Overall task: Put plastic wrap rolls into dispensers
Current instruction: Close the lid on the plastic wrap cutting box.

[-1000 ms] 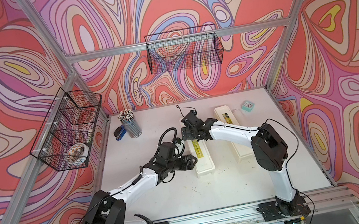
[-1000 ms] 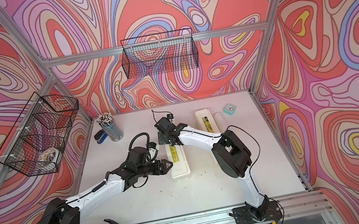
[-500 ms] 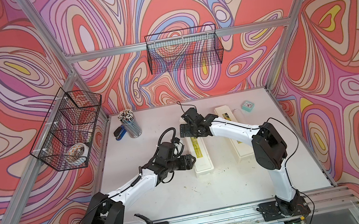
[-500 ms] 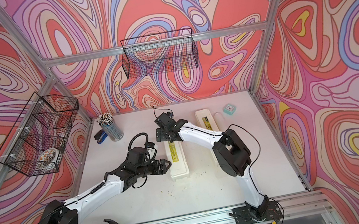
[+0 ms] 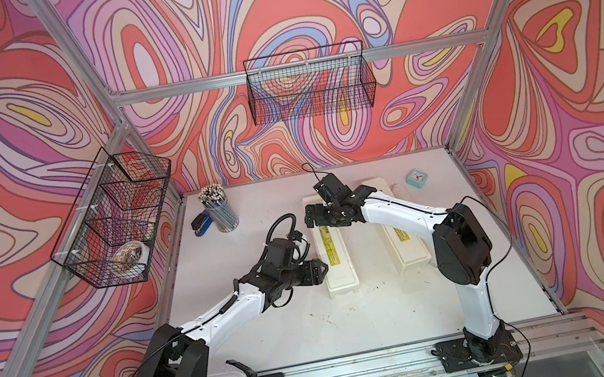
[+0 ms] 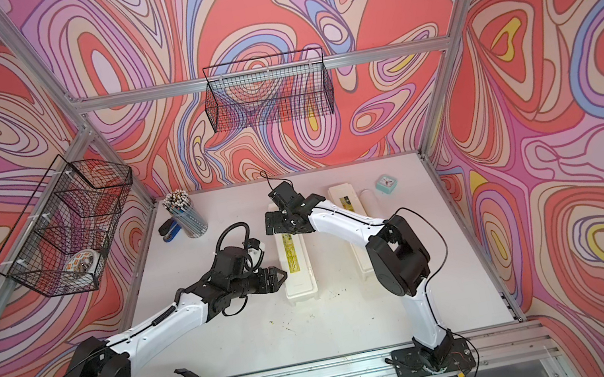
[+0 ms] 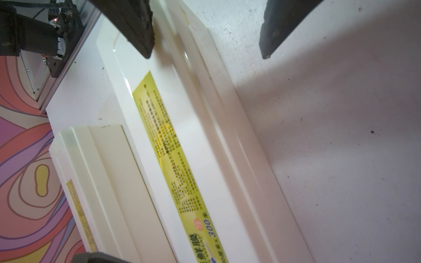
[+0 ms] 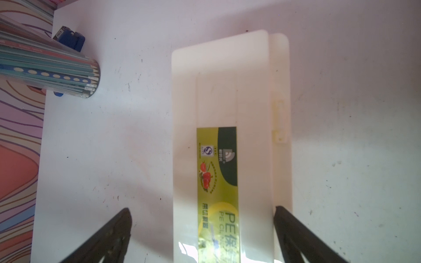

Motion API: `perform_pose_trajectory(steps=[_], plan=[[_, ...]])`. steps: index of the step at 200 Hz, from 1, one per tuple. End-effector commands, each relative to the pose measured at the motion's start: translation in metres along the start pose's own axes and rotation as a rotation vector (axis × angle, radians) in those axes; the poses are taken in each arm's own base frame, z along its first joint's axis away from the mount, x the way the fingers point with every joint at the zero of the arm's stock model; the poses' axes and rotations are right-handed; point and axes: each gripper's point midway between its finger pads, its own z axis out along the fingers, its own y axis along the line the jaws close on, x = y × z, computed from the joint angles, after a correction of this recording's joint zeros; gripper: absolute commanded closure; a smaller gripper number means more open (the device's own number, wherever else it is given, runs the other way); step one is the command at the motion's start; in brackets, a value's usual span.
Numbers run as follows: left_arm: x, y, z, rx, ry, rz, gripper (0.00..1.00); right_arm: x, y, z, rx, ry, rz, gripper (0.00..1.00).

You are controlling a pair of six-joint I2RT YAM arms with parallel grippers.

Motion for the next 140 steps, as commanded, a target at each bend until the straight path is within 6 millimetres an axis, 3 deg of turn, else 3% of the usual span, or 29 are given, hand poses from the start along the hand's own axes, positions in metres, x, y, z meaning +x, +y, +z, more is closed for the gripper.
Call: perform_pose_trajectory(steps=[1,28,47,70,115,140], plan=[[0.039,0.051,0.006,-0.218,0.130,-0.063,0.32,-0.008,0.003,-0.028,-0.061,-0.020,-0.037,0.02],[0.041,0.053,0.010,-0.225,0.149,-0.081,0.33,0.001,-0.013,-0.044,-0.101,0.011,-0.044,0.02],[0.041,0.053,0.012,-0.224,0.155,-0.088,0.34,0.019,-0.025,-0.053,-0.118,0.046,-0.044,0.04],[0.042,0.054,0.011,-0.235,0.157,-0.094,0.34,0.038,-0.019,-0.072,-0.218,0.055,-0.053,0.07],[0.041,0.051,0.013,-0.215,0.152,-0.107,0.34,0.097,-0.010,-0.060,-0.429,0.193,-0.022,0.20],[0.036,0.044,0.014,-0.177,0.128,-0.116,0.32,0.115,-0.012,-0.056,-0.489,0.213,-0.002,0.25]])
